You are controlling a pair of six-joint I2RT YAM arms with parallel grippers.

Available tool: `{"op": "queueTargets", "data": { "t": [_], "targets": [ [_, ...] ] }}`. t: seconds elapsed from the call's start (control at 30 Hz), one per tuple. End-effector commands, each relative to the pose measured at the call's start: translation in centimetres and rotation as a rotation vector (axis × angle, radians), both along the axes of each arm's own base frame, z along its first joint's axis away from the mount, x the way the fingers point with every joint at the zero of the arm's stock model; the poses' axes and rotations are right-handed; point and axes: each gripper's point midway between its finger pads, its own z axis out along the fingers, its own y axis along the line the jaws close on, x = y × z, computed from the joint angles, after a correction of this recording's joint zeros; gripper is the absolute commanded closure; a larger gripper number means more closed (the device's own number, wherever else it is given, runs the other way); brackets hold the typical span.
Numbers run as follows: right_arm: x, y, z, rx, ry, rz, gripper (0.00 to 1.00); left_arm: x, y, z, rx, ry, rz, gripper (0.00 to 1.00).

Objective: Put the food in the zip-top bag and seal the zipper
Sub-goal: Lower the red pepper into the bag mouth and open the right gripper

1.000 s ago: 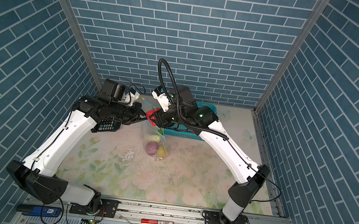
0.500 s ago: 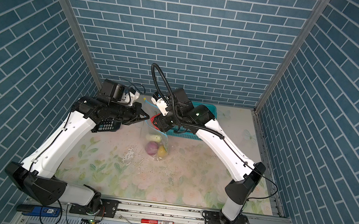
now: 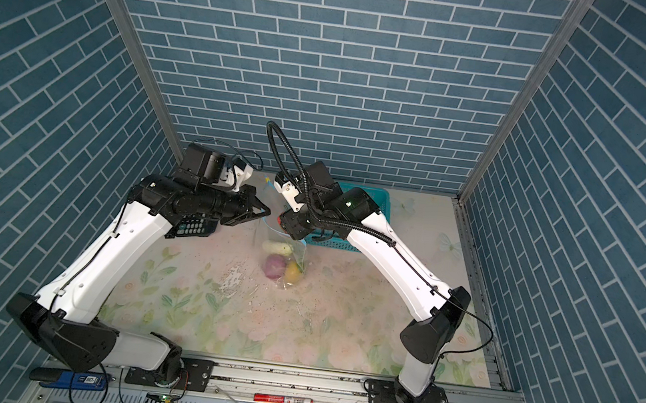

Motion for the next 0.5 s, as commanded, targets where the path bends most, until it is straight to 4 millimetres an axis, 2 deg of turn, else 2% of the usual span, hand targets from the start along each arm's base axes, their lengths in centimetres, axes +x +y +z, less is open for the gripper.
{"op": "queueTargets", "data": {
  "t": [0.0, 0.47],
  "targets": [
    [0.35, -0.22, 0.69, -0.037, -0.05, 0.017, 0.55, -0.13, -0.1, 0.69, -0.011, -0.039, -0.004, 1.0],
    [0.58, -0.04, 0.3, -0.055, -0.045, 0.019, 0.48, 0.16, -0.6, 0.73, -0.036, -0.045, -0.01, 1.0]
  ]
}}
